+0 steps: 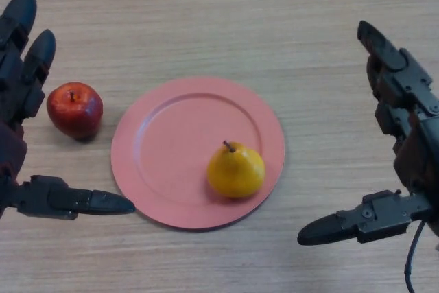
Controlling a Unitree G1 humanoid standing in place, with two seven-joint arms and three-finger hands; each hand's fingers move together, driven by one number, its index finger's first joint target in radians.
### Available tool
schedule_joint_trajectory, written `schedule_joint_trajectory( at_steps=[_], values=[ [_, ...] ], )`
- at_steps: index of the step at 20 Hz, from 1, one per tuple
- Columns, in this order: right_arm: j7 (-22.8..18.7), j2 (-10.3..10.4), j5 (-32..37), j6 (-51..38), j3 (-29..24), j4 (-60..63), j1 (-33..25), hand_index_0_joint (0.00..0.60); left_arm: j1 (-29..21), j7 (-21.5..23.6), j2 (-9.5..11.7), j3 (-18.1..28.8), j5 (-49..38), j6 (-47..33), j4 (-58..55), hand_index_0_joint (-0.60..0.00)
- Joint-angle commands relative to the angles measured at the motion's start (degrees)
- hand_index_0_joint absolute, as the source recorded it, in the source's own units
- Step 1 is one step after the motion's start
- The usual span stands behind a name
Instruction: Pick up the yellow pear and place it on the plate
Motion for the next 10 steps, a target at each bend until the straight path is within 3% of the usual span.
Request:
schedule_joint_trajectory(
  at_steps=[1, 10],
  values=[
    [-2.2, -0.4, 2.9, -2.8, -2.0, -4.7, -0.9, 0.0, -1.1, 0.3, 1.6, 0.5, 1.2, -5.6, -1.5, 0.0],
    [-0.6, -0.9, 1.1, -1.6, -0.3, -4.8, -1.3, 0.0, -3.5, 0.1, 3.0, 1.5, -0.1, -3.5, -1.5, 0.0]
  ],
)
